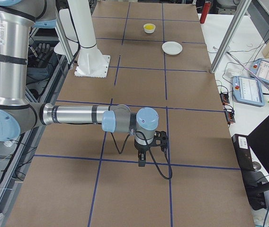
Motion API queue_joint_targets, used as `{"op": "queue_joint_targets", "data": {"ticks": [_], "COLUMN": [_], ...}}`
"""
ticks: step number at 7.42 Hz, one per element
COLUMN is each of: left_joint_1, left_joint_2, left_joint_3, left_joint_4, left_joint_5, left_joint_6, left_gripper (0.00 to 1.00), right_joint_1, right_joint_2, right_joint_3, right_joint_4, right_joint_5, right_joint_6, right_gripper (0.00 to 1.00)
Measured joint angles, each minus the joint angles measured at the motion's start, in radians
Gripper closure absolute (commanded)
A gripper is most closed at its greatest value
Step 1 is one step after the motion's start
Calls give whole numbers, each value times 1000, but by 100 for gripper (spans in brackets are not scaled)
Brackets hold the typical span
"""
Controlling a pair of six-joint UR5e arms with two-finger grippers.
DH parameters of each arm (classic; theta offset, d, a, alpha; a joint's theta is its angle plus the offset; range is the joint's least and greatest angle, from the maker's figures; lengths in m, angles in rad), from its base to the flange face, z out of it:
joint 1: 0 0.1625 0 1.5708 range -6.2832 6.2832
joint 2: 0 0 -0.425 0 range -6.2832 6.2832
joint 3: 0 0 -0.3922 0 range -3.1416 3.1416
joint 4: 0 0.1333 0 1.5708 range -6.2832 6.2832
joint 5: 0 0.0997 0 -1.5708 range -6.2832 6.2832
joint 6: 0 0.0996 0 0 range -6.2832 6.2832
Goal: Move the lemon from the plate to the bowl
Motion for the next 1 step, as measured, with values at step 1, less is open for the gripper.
{"op": "queue_joint_targets", "data": {"ticks": [1], "left_joint_1": [0], "left_joint_2": [0], "left_joint_3": [0], "left_joint_4": [0], "left_joint_5": [0], "left_joint_6": [0], "left_gripper": [0], "right_joint_1": [0], "right_joint_2": [0], "right_joint_3": [0], "right_joint_4": [0], "right_joint_5": [0], "right_joint_6": [0], "right_gripper": [0]}}
